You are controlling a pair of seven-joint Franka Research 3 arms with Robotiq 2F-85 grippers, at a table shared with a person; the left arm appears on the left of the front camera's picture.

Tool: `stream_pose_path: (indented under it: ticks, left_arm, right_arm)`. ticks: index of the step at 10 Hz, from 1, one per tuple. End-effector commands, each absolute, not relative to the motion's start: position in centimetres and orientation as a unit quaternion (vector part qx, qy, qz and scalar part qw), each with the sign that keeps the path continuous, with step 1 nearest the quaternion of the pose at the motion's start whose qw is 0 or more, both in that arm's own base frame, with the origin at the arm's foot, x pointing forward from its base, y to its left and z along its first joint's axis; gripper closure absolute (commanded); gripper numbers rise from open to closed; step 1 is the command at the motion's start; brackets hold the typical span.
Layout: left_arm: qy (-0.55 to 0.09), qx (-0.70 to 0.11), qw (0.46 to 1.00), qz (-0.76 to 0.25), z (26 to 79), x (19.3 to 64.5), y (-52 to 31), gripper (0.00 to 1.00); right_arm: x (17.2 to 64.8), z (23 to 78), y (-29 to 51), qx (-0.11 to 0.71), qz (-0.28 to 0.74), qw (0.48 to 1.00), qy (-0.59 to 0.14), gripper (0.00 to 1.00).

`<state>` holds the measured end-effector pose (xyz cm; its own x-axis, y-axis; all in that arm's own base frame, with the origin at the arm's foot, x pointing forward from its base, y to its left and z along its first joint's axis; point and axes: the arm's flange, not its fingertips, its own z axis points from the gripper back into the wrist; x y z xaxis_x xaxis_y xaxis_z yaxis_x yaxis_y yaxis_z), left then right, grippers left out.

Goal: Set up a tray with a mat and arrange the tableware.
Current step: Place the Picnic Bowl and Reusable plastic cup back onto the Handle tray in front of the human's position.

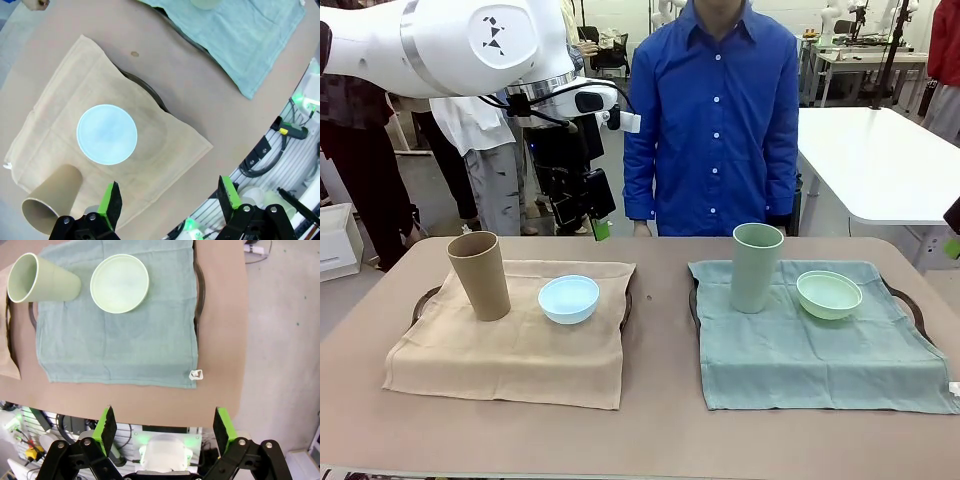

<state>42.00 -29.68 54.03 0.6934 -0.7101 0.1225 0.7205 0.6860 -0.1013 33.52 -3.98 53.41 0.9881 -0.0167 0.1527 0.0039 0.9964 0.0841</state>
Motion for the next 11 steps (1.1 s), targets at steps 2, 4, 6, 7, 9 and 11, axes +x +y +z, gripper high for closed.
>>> stream_pose_path:
  ticks: [2, 4, 6, 7, 9, 11]
  left_arm:
    - [-0.039, -0.060, 0.920, -0.386, 54.2, 41.9, -29.8, 0.00]
    - [-0.039, -0.060, 0.920, -0.386, 54.2, 41.9, -29.8, 0.00]
    - [-0.039, -0.060, 0.920, -0.386, 54.2, 41.9, -29.8, 0.00]
    - [-0.039, -0.060, 0.920, -0.386, 54.2, 41.9, -29.8, 0.00]
    - [-0.039, -0.060, 0.920, -0.386, 54.2, 41.9, -29.8, 0.00]
    - [-0.060, -0.116, 0.921, -0.366, 54.6, 40.8, -27.8, 0.00]
  right_arm:
    - [33.8, 53.3, -4.1, 0.039, -0.008, 0.996, -0.079, 0.00]
    - [33.8, 53.3, -4.1, 0.039, -0.008, 0.996, -0.079, 0.00]
    - [33.8, 53.3, -4.1, 0.039, -0.008, 0.996, -0.079, 0.00]
    - [33.8, 53.3, -4.1, 0.039, -0.008, 0.996, -0.079, 0.00]
    - [33.8, 53.3, -4.1, 0.039, -0.008, 0.996, -0.079, 0.00]
    - [32.4, 54.1, -5.1, 0.030, -0.010, 0.995, -0.095, 0.00]
